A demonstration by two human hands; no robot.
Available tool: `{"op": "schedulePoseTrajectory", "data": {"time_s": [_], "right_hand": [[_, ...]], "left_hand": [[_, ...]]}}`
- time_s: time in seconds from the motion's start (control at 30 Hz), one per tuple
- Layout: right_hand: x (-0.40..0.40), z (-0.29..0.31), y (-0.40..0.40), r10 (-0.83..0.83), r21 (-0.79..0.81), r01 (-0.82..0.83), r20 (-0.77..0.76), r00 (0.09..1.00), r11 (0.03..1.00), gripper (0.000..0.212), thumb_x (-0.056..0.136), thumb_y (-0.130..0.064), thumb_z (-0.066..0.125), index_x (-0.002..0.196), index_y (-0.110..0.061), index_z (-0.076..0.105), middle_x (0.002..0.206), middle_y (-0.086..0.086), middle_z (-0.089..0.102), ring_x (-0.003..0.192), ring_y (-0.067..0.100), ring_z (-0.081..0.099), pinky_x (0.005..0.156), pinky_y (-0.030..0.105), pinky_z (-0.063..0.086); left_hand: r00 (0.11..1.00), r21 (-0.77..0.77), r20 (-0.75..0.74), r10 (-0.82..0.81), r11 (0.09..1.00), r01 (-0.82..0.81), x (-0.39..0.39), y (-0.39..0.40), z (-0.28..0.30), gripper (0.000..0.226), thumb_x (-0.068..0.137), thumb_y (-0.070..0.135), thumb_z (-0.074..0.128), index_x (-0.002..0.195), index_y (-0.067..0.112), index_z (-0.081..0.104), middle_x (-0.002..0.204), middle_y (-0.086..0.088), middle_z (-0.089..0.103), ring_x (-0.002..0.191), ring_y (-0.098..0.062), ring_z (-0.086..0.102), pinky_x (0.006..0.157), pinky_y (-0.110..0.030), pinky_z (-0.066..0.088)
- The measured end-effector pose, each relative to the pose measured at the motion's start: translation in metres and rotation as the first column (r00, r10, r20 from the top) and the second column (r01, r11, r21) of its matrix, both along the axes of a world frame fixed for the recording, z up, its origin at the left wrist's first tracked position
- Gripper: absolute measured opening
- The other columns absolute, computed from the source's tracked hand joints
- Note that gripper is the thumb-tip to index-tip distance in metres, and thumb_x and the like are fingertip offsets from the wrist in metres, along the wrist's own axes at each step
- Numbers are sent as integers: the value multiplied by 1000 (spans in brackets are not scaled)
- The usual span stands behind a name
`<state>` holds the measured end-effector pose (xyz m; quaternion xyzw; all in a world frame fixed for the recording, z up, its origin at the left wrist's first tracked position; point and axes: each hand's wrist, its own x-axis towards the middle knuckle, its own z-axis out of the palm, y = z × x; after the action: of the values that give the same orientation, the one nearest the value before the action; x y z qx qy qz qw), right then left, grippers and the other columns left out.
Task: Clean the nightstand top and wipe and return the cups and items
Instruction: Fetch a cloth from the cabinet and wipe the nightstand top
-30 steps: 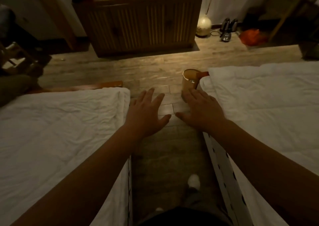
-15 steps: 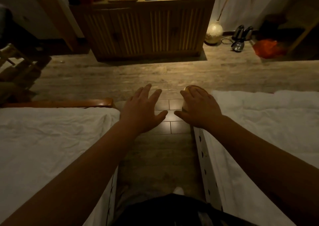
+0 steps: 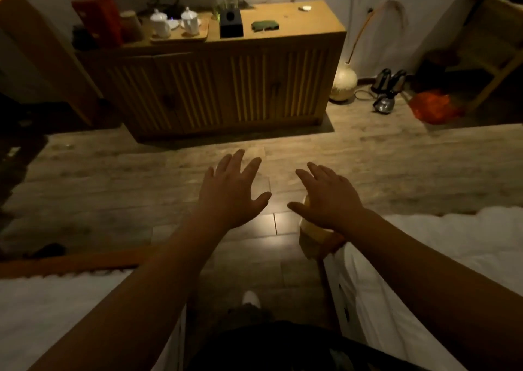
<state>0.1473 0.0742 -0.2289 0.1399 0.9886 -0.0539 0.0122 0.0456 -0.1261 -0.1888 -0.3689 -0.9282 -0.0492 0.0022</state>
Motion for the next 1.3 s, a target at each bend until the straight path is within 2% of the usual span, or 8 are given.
{"op": "schedulePoseTrajectory", "data": {"time_s": [0.2, 0.4, 0.5, 0.7, 0.87, 1.03, 1.13, 1.3], "right_hand": [[-127, 16, 48, -60, 11, 60, -4, 998, 998, 86, 77, -73, 48, 147, -30, 20, 158, 4, 22, 143, 27, 23, 109, 50, 30], [-263, -2, 118, -104, -9, 104, 4, 995, 995, 85, 78, -70, 51, 147, -29, 22, 157, 5, 25, 143, 27, 24, 109, 50, 30], [-304, -6, 133, -70, -14, 71, 21, 997, 997, 83, 80, -68, 53, 147, -29, 24, 158, 5, 23, 143, 28, 23, 110, 51, 31], [-476, 4, 236, -9, -28, 9, 6, 1000, 1000, 79, 80, -66, 55, 145, -29, 27, 155, 4, 29, 142, 28, 27, 109, 52, 32], [-572, 7, 293, -9, -37, 10, 28, 1000, 999, 79, 80, -67, 53, 145, -30, 26, 155, 4, 29, 142, 28, 27, 109, 52, 32], [-670, -8, 341, -12, -45, 15, 71, 997, 999, 82, 80, -66, 55, 146, -31, 23, 156, 3, 26, 143, 26, 25, 110, 51, 31], [-723, -14, 368, -26, -40, 29, 88, 996, 999, 83, 80, -65, 55, 148, -31, 21, 157, 3, 23, 144, 26, 23, 110, 50, 29], [-830, -20, 413, -87, -64, 96, 141, 986, 993, 82, 82, -63, 54, 149, -29, 20, 158, 5, 22, 144, 27, 21, 111, 50, 32]], "left_hand": [[1000, 12, -2, -13, 1000, 13, -143, 50, 19, 80, 83, 70, 45, 149, 31, 21, 159, -10, 20, 145, -32, 20, 111, -55, 30], [999, -21, -12, -41, 999, 41, -271, 122, 3, 80, 83, 69, 46, 149, 31, 22, 159, -10, 20, 144, -31, 21, 111, -56, 29], [997, -40, -30, -77, 996, 76, -306, 143, -4, 80, 83, 68, 48, 149, 32, 21, 159, -9, 18, 145, -30, 20, 112, -56, 28], [1000, -16, -19, -12, 1000, 12, -459, 245, 3, 77, 83, 68, 48, 147, 32, 23, 158, -10, 22, 144, -31, 24, 111, -54, 32], [999, 18, 19, 37, 999, -37, -547, 292, 3, 76, 83, 68, 47, 147, 34, 24, 158, -7, 22, 144, -29, 24, 110, -54, 33], [999, 7, 37, 39, 999, -39, -658, 340, -22, 77, 82, 69, 47, 146, 35, 22, 158, -6, 22, 144, -28, 24, 110, -54, 34], [1000, -6, 1, -9, 1000, 9, -722, 370, -30, 78, 80, 71, 45, 145, 35, 23, 157, -8, 25, 143, -30, 26, 109, -54, 35], [997, -19, 58, -59, 998, 61, -854, 424, -40, 79, 80, 71, 45, 146, 35, 24, 158, -8, 24, 143, -31, 24, 109, -53, 35]]}}
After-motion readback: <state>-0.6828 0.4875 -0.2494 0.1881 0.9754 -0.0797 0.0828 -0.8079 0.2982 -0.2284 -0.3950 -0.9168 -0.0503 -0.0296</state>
